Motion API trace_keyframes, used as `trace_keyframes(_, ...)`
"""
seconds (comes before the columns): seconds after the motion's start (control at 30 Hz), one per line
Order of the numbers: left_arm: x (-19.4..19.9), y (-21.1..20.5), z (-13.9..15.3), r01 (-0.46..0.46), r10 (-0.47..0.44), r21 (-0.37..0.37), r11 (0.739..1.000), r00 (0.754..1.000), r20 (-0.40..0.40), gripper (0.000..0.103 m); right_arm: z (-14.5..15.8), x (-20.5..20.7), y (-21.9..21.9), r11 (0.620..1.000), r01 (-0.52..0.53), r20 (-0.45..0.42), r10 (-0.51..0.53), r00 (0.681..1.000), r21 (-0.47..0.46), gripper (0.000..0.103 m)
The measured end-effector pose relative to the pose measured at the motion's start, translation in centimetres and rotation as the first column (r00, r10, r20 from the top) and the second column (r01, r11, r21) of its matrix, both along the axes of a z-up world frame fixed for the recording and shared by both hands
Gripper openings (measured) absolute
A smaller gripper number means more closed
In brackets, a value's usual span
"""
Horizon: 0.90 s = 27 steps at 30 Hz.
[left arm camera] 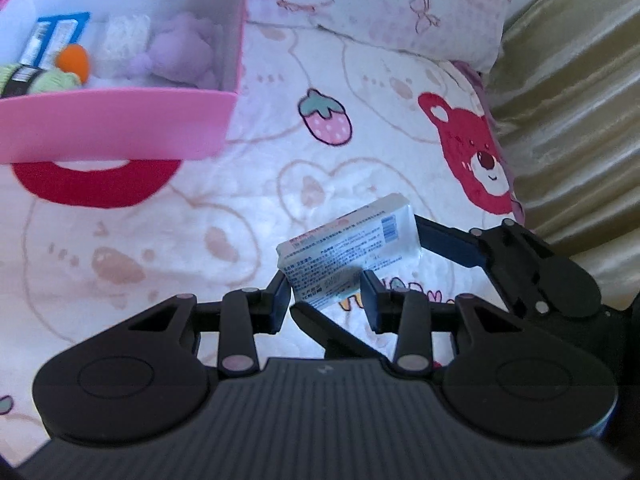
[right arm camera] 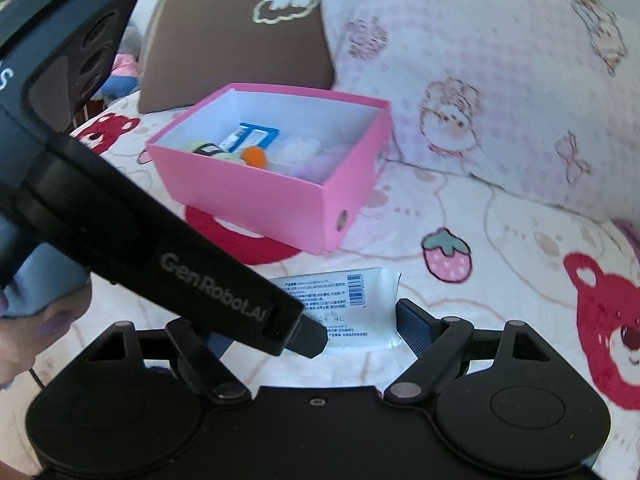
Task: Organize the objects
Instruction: 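Lift the white packet with the left gripper and carry it toward the box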
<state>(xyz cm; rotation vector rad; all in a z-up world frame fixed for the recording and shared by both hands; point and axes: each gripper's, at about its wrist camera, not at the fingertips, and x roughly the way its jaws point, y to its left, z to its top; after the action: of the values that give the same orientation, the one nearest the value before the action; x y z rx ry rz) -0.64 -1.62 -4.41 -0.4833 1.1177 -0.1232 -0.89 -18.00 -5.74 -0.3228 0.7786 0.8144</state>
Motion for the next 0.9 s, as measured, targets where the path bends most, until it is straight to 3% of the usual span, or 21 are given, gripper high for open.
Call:
trace_keyframes(0.3,-2.2,3.0,3.8,-0.033,0.029,0.048,0.998,0.997,0.072,0.036,2.7,-0.1,2.2,0.997,-0.072,-0.046,0.073,0.996,0.037,0.087)
trace_keyframes(0.5,-3.1,5.4,4.7,-0.093,0.090,0.019,0.996,0.991,0.094,0.036,3.9,0.1,3.2,0.991,-0.082,-0.084,0.091,0.992,0.103,0.084)
trace_keyframes(0.9,-1.9,8.4,8.4,-0.116,0.103,0.076,0.990,0.983,0.154,0.037,6.4,1.8,5.6,0.983,-0.119,-0.066,0.130,0.989,0.142,0.076)
